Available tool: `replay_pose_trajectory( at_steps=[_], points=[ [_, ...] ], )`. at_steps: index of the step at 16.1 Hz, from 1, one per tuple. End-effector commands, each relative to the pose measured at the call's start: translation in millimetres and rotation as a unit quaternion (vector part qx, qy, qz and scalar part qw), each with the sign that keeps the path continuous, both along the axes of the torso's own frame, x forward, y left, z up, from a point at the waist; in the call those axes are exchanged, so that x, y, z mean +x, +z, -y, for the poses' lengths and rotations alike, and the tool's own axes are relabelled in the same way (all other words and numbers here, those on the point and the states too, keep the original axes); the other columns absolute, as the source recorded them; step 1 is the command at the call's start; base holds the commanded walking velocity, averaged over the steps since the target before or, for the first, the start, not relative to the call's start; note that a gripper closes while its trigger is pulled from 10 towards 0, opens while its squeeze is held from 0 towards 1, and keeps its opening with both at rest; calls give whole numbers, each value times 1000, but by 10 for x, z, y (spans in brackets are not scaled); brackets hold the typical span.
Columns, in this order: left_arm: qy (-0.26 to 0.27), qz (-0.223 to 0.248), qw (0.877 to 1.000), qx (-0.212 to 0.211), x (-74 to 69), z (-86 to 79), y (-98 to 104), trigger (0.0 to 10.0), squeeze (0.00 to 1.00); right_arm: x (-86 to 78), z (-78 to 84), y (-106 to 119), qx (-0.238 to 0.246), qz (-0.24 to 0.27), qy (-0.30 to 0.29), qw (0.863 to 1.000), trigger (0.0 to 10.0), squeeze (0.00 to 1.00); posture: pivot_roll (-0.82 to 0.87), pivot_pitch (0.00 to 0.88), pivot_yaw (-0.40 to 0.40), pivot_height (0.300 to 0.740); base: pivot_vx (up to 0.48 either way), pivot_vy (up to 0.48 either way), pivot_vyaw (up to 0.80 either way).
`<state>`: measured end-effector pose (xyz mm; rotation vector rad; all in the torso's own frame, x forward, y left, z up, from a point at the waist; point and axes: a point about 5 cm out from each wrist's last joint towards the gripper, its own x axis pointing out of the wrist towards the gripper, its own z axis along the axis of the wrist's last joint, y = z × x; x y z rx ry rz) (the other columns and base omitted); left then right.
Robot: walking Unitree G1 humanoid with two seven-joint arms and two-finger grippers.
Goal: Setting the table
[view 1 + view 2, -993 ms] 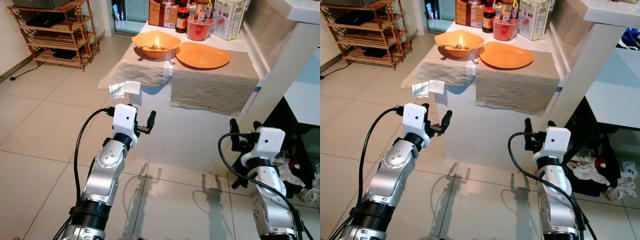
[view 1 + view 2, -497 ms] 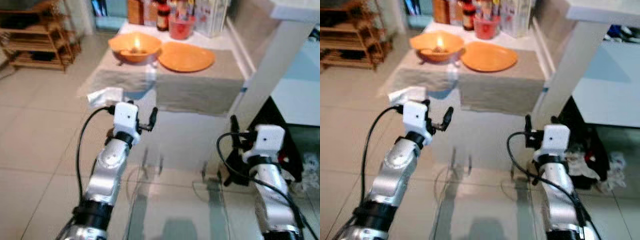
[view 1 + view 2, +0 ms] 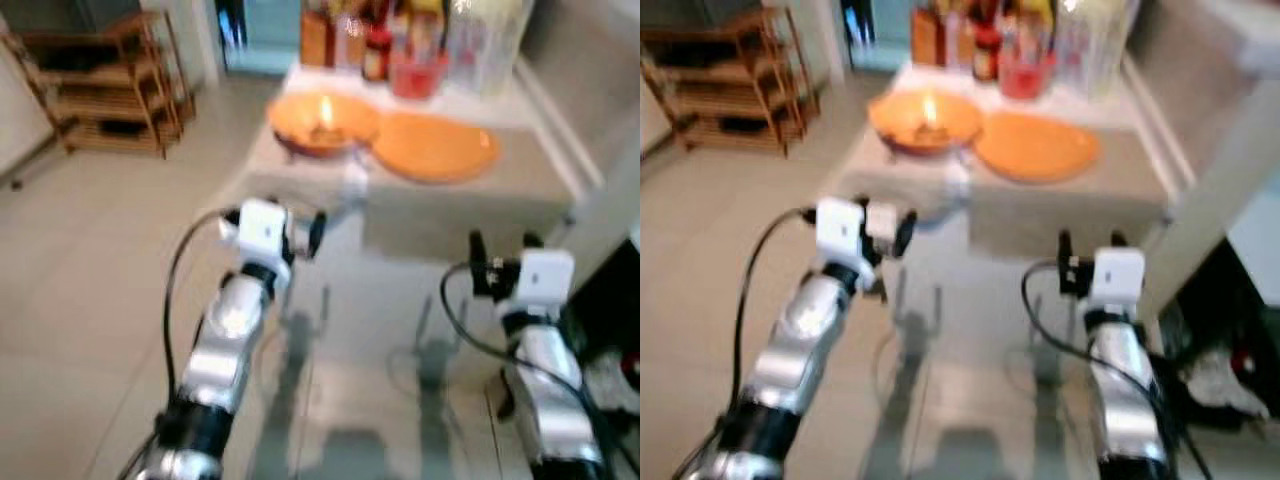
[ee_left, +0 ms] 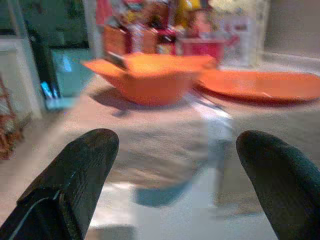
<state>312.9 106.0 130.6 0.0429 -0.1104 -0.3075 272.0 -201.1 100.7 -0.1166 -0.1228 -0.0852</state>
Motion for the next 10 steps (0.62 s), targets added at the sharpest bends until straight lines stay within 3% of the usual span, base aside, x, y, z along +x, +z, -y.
replay_pose_trajectory(
  at_steps=[1,5,10],
  points=[
    [15,5,1000,5,5,-76,6,10000,0,29,-77,48,3,12,12,1000,10000,0,-5,0,-22,740,0,0,0],
    [7,5,1000,11,4,-39,7,10000,0,33,-75,46,3,13,11,1000,10000,0,-10,0,-19,740,0,0,0],
    [5,4,1000,12,7,-32,3,10000,0,24,-74,41,2,13,10,1000,10000,0,-11,0,-18,740,0,-459,0]
  ],
)
